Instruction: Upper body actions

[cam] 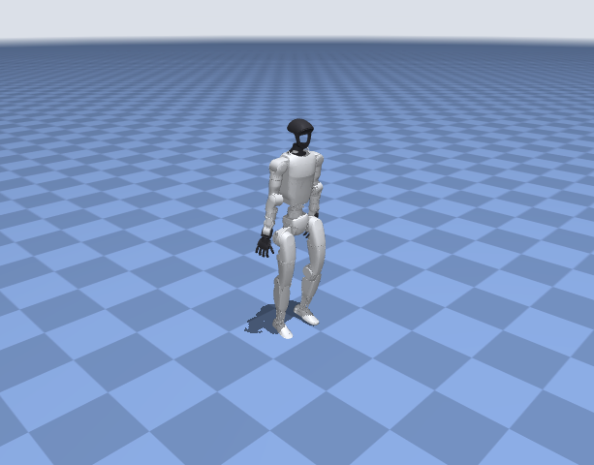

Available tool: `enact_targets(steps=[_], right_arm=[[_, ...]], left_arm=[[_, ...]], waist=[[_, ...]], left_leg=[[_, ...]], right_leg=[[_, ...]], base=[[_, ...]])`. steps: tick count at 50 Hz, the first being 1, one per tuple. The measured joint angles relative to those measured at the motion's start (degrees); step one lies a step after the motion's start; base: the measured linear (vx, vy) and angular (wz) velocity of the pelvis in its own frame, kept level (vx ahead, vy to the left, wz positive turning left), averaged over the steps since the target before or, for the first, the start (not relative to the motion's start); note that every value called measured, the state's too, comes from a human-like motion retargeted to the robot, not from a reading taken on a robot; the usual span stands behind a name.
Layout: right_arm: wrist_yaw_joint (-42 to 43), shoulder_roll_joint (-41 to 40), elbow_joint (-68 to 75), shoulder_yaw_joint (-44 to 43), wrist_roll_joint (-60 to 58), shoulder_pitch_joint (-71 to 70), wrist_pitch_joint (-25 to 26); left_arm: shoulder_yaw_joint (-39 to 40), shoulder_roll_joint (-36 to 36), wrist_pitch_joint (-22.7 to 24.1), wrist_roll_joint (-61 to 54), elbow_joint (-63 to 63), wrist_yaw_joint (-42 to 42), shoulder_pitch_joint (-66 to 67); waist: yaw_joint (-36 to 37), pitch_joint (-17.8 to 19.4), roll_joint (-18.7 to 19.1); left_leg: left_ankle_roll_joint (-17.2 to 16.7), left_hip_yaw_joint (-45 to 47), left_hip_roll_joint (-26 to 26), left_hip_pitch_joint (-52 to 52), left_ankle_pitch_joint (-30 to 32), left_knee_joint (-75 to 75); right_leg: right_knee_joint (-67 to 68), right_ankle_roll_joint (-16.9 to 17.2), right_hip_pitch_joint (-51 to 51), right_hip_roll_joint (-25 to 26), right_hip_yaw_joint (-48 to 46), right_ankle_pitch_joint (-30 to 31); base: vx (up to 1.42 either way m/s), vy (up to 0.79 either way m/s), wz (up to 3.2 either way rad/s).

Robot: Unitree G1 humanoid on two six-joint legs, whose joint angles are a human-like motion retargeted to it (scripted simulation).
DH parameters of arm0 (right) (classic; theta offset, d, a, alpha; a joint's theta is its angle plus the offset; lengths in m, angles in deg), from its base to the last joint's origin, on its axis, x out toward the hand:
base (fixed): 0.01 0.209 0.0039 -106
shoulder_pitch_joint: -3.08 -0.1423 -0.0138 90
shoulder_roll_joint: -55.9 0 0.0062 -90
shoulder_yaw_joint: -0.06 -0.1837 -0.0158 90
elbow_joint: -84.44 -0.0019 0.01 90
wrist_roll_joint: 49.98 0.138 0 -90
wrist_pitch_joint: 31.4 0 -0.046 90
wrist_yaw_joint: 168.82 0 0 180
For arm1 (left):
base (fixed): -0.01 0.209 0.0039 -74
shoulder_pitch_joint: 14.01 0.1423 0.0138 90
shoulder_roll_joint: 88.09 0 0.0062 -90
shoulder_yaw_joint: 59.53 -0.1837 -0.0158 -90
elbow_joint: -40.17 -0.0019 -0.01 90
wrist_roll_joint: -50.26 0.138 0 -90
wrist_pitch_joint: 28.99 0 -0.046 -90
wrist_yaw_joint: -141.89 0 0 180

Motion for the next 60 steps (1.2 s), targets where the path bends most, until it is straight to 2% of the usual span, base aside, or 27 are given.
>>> enact_targets(steps=[5, 7, 10, 14, 15, 17, 18, 20, 22, 26, 29, 34, 38, 41, 42, 43, 44, 48, 50, 53, 55, 57, 58, 60], right_arm=[[-0.47, 0.47, -1.12, -0.27, 1.23, -0.48, -0.64], [-1.1, 0.54, -2.05, -0.29, 1.47, -0.52, -1.04], [-2.38, 0.42, -4.28, -0.38, 1.04, -1.26, -1.62], [-2.13, -0.72, -6.57, 1.23, 0.94, -3.07, -3.35], [-1.83, -1.01, -6.56, 1.66, 1.13, -3.42, -3.97], [-1.95, -1.45, -6.42, 2.8, 1.39, -3.68, -4.63], [-2.41, -1.68, -6.43, 3.59, 1.14, -3.54, -4.54], [-3.12, -1.89, -6.54, 4.57, 0.3, -3.32, -4.06], [-3.11, -1.9, -6.49, 4.86, -0.54, -3.19, -3.87], [-1.76, -0.73, -5.69, 5.57, -1.15, -1.91, -3.76], [-0.66, 0.49, -3.91, 4.82, -1.56, -1.64, -2.6], [0.96, 2.22, -0.19, 2.02, 1.7, -1.94, -0.99], [1.04, 3.48, 1.59, -0.57, 5.73, -1.45, -0.96], [1.82, 4.13, 3.1, -2.98, 7.67, -0.75, -0.59], [2.25, 4.25, 3.45, -3.81, 7.97, -0.28, -0.37], [2.61, 4.36, 3.48, -4.72, 8.11, 0.34, 0.0], [2.86, 4.39, 3.49, -5.43, 8.3, 1.03, 0.27], [3.09, 4.07, 3.49, -7.61, 9.56, 4.19, 1.21], [2.89, 3.64, 3.49, -7.79, 9.88, 5.04, 1.58], [2.97, 2.26, 3.49, -7.33, 9.81, 5.7, 2.36], [3.24, 1.43, 3.49, -6.54, 9.44, 5.56, 2.23], [2.97, 0.45, 3.3, -5.16, 8.5, 4.3, 1.8], [2.65, 0.04, 2.72, -4.33, 7.76, 3.65, 1.66], [2.17, -0.48, 1.47, -2.8, 6.36, 2.4, 1.3]], left_arm=[[1.47, 0.11, -0.24, -0.6, -0.6, -0.39, 0.85], [1.6, 0.21, -0.21, -1.1, -0.66, -0.55, 0.97], [1.54, 0.49, -0.35, -2.03, -0.94, -0.22, 0.24], [2.41, 1.26, -0.83, -2.32, -1.03, 1.01, -1.28], [2.36, 1.58, -0.86, -2.16, -0.81, 1.34, -1.37], [1.91, 2.41, -0.94, -1.33, -0.13, 1.91, -1.19], [1.52, 2.95, -0.93, -0.73, 0.18, 2.08, -0.97], [1.14, 3.96, -1.11, 0.14, 0.39, 2.31, -0.81], [0.99, 4.99, -1.58, 0.75, -0.08, 2.3, -1.15], [0.8, 6.02, -2.15, 1.04, -0.77, 1.86, -0.78], [2.08, 5.84, -2.14, 1.36, -0.46, 2.03, 0.13], [3.51, 5.04, -2.52, 1.37, -0.63, 2.82, 1.46], [2.59, 4.58, -2.77, 1.36, -0.69, 2.49, 1.08], [1.21, 3.93, -2.77, 1.55, 0.1, 2.32, 0.02], [0.7, 3.62, -2.75, 1.49, 0.48, 2.37, -0.34], [0.26, 3.25, -2.82, 1.34, 0.94, 2.56, -0.84], [-0.05, 2.82, -2.82, 1.25, 1.36, 2.59, -1.17], [-0.76, -0.13, -1.42, -0.59, 4.21, 2.7, -2.74], [-0.99, -1.02, -0.31, -1.23, 5.71, 3.58, -3.17], [-1.67, -1.58, 1.43, -0.42, 8.54, 3.98, -3.19], [-2.39, -1.39, 2.16, 0.41, 9.97, 3.13, -2.52], [-3.08, -0.57, 2.65, 1.04, 10.69, 2.41, -2.12], [-3.24, -0.14, 2.71, 1.29, 10.62, 2.28, -2.03], [-3.02, 0.43, 2.56, 1.66, 9.85, 2.34, -2.05]], waist=[[4.73, 1.33, 0.74], [5.7, 1.93, 0.54], [1.95, 2.64, 1.08], [-0.29, 4.79, 1.37], [0.79, 4.92, 1.52], [1.42, 4.79, 1.87], [1.06, 4.82, 2.31], [1.08, 4.94, 2.66], [1.22, 5.11, 2.68], [1.12, 4.98, 3.33], [0.15, 4.19, 3.87], [-0.94, 2.51, 4.39], [-0.17, 1.56, 4.9], [0.35, 0.77, 4.88], [0.26, 0.42, 5.05], [0.5, 0.08, 5.43], [0.46, -0.29, 6.03], [-1.81, -1.13, 8.18], [-2.49, -0.77, 8.29], [-1.94, -1.37, 6.78], [-0.9, -1.65, 4.72], [0.53, -0.72, 1.76], [0.84, 0.01, 0.46], [0.97, 1.06, -0.74]], left_leg=[[3.44, -17.36, -4.62, 1.11, -0.93, -8.11], [4.42, -19.23, -5.25, 1.73, 0.06, -10.65], [6.98, -1.24, -0.63, 4.11, -1.65, -13.12], [8.61, 4.18, -0.07, 7.02, -1.72, -16.31], [9.51, 7.42, 0.07, 7.29, -2.01, -16.81], [10.52, 11.86, 0.46, 8.56, -2.94, -18.28], [10.82, 13.92, 1.11, 9.16, -3.55, -18.76], [11.18, 18.17, 1.92, 9.79, -4.67, -19.14], [11.46, 21.2, 2.17, 10.08, -5.81, -19.23], [11.82, 28.94, 2.68, 11.25, -8.28, -19.73], [11.0, 35.28, 3.13, 12.34, -10.5, -20.06], [8.34, 42.58, 3.71, 13.14, -13.2, -19.11], [5.8, 48.19, 4.22, 13.92, -14.09, -18.03], [3.95, 51.63, 3.81, 14.85, -14.3, -17.23], [3.4, 52.52, 3.6, 15.29, -14.26, -17.18], [2.76, 53.62, 3.51, 15.79, -14.12, -17.25], [2.33, 54.03, 3.8, 15.97, -13.86, -17.25], [2.14, 53.84, 4.96, 17.15, -11.21, -15.55], [2.73, 52.59, 5.19, 17.68, -8.68, -14.26], [3.87, 55.21, 4.98, 19.34, -1.54, -10.86], [6.31, 55.36, 4.85, 19.43, 3.23, -6.79], [10.88, 53.79, 5.68, 18.49, 7.55, 0.77], [13.5, 51.56, 6.44, 17.4, 9.1, 5.3], [16.19, 47.16, 7.81, 14.81, 10.67, 12.75]], right_leg=[[1.85, 0.48, -2.49, 0.27, 9.56, 1.69], [2.16, 0.77, -3.22, 0.06, 12.51, 2.56], [2.34, 1.57, -3.99, -0.29, 12.64, 3.86], [3.81, 1.33, -5.98, 1.65, 20.18, 6.34], [4.73, 0.87, -7.22, 2.67, 22.97, 6.81], [6.72, -1.33, -9.61, 3.3, 21.91, 6.73], [7.2, -4.14, -10.38, 3.0, 18.11, 6.32], [7.51, -6.4, -10.95, 1.48, 11.21, 4.58], [8.05, -6.15, -11.37, 0.43, 5.8, 2.61], [7.04, -4.85, -9.25, -2.32, -15.23, 0.03], [7.11, -4.69, -7.17, -2.18, -28.51, -0.83], [6.46, -3.55, -5.05, -0.69, -38.82, -2.24], [4.08, -3.36, -0.9, 1.1, -51.42, -3.61], [1.56, -2.87, 1.86, 2.46, -56.06, -2.4], [1.34, -2.9, 1.76, 2.65, -54.99, -1.93], [2.47, -2.78, 0.42, 2.37, -49.1, -2.32], [3.32, -2.72, -0.14, 2.0, -47.01, -2.48], [2.0, -3.79, 0.43, 2.84, -43.57, -2.97], [1.14, -3.85, 1.16, 2.89, -41.84, -2.72], [-0.29, -4.45, 1.26, 1.49, -37.98, -2.27], [-1.02, -5.12, 1.14, -0.42, -35.57, -1.93], [-1.02, -5.47, 1.16, -3.42, -32.0, -1.54], [-0.75, -5.49, 1.25, -4.98, -30.14, -1.36], [-0.31, -5.65, 1.25, -6.51, -27.58, -1.13]], base=[[0.02, 0.06, -2.0], [-0.02, 0.09, -1.71], [-0.11, 0.12, -0.74], [-0.19, 0.15, -1.83], [-0.21, 0.17, -2.86], [-0.19, 0.12, -2.68], [-0.21, 0.08, -2.62], [-0.23, 0.05, -2.44], [-0.26, 0.03, -2.29], [-0.26, 0.03, -2.44], [-0.19, 0.08, -2.74], [-0.14, -0.01, -2.51], [-0.1, -0.09, -2.26], [0.01, -0.06, -1.97], [0.04, -0.11, -1.43], [0.06, -0.06, -1.3], [0.08, -0.04, -1.02], [0.09, -0.11, -0.45], [0.08, -0.1, -0.63], [0.1, -0.14, -1.15], [0.12, -0.14, -1.56], [0.1, -0.23, -1.85], [0.06, -0.18, -1.68], [0.05, -0.11, -1.48]])
